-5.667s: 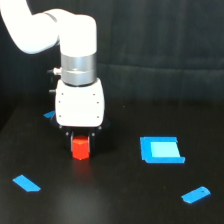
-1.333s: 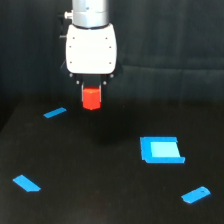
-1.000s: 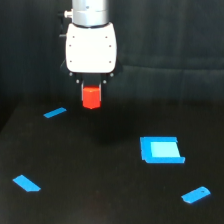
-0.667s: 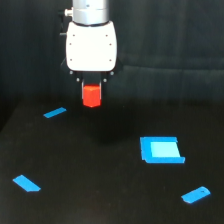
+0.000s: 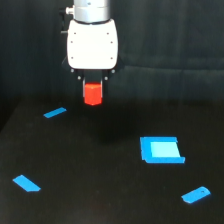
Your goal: Pick up the red object from the table
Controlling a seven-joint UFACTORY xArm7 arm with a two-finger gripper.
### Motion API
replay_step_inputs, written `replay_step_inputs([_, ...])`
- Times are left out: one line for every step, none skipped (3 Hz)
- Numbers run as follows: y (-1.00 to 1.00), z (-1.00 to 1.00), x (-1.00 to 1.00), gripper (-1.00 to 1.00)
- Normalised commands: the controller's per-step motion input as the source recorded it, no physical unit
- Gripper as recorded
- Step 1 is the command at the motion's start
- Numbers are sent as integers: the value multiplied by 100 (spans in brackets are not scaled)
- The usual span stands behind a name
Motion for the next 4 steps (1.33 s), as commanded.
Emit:
replay_step_inputs([-4,10,9,-99])
replay_step_inputs([-17,4,6,-99])
replay_step_inputs([-9,11,5,-98])
replay_step_inputs([-13,3,7,-100])
